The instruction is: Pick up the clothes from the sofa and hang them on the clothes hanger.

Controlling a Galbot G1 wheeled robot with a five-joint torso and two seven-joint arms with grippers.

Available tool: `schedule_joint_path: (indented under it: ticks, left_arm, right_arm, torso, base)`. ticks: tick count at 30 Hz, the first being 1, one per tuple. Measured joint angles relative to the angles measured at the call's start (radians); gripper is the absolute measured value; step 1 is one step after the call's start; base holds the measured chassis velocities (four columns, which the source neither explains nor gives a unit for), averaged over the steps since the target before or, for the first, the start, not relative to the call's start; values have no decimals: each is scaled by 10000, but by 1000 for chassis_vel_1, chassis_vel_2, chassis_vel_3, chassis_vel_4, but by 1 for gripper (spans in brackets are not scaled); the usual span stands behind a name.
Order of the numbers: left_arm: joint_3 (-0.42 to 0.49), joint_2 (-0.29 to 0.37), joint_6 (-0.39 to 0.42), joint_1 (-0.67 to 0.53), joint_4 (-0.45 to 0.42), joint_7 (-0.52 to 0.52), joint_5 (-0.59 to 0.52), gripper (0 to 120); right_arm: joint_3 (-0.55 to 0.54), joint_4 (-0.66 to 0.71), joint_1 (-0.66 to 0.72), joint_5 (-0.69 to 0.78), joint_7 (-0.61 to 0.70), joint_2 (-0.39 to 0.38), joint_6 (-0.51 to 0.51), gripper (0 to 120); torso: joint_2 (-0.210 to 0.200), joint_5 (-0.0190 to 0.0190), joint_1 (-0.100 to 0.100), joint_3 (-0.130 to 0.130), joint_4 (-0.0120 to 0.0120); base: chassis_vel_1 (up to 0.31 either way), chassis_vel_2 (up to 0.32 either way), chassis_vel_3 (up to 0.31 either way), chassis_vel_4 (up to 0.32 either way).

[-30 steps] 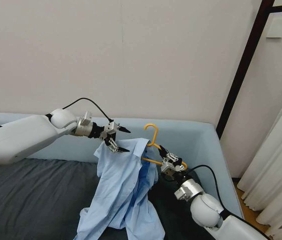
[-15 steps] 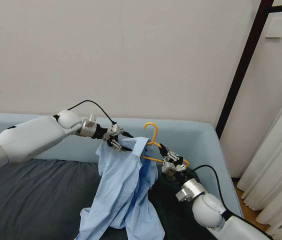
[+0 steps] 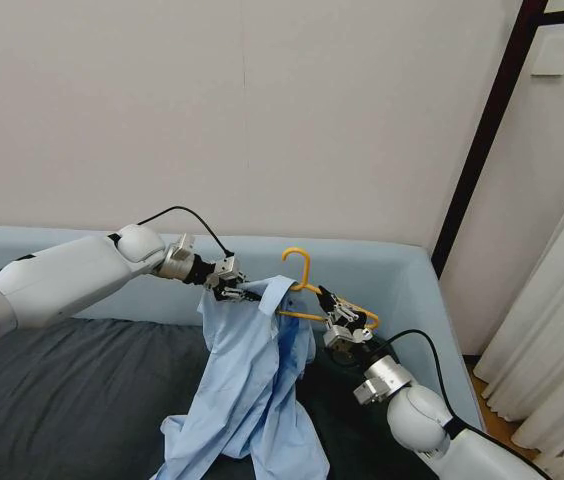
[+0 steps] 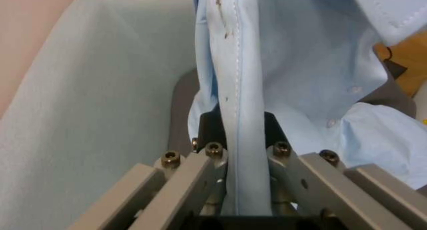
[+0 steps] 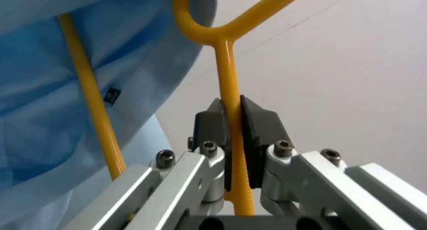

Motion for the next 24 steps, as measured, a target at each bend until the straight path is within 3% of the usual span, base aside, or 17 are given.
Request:
schedule_joint_path:
  ticks: [9, 21, 24]
  left_arm:
    - [-273, 276, -20, 310, -300, -64, -9, 1]
    - [-1013, 542, -166, 820, -260, -134, -256, 1]
    - [-1078, 450, -745, 858, -76, -421, -380, 1]
  right_arm:
    - [-138, 19, 303, 73, -139, -85, -52, 7]
    - [1090, 1497, -1827, 1099, -321, -591, 415, 50]
    - [1542, 1584, -2525, 1647, -276, -575, 643, 63]
  torso:
    - [0, 0, 0, 0, 2]
    - [0, 1, -2, -1, -2]
    - [0, 0, -2, -1, 0]
  base:
    - [0, 0, 0, 0]
    - [0, 0, 0, 0]
    - [0, 0, 0, 0]
